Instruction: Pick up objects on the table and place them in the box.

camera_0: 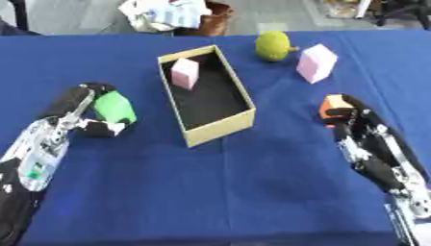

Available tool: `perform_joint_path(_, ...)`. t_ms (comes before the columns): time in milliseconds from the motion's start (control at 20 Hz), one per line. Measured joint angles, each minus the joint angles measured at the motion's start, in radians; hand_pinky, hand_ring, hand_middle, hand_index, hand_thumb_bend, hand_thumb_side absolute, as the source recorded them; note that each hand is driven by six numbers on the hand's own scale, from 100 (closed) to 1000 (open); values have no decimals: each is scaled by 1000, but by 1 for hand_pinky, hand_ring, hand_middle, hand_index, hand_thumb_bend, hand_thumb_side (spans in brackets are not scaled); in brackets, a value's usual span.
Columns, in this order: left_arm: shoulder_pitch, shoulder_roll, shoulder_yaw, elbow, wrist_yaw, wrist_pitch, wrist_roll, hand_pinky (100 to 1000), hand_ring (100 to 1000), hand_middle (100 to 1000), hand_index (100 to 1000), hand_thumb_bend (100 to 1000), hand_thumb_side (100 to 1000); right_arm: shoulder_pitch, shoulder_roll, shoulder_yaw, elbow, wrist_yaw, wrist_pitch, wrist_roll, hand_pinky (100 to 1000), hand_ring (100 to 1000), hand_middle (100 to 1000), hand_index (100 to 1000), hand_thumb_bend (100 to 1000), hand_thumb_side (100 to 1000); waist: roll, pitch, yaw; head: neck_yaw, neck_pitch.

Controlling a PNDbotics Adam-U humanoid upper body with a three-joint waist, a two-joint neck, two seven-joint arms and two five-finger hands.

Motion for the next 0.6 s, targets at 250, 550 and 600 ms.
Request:
perform_joint_path(250, 12, -4, 0, -10, 1, 7, 40, 711, 574, 559, 775, 210, 134, 0, 0, 0, 0, 0, 0, 0, 907, 765, 749, 965, 100, 433, 0, 0, 0, -1, 0)
perform_joint_path(550, -2, 4, -4, -120, 27, -30, 99, 720, 577, 551, 769, 176, 145, 0, 0, 0, 1, 0, 1, 1, 907, 765, 749, 965, 100, 435, 0, 0, 0, -1, 0)
perform_joint_path(600, -10, 7, -13, -146, 37, -33, 99, 722, 579, 553, 769, 177, 146, 0, 0, 0, 1, 0, 1, 1, 907, 765, 749, 965, 100, 436, 0, 0, -1, -1, 0)
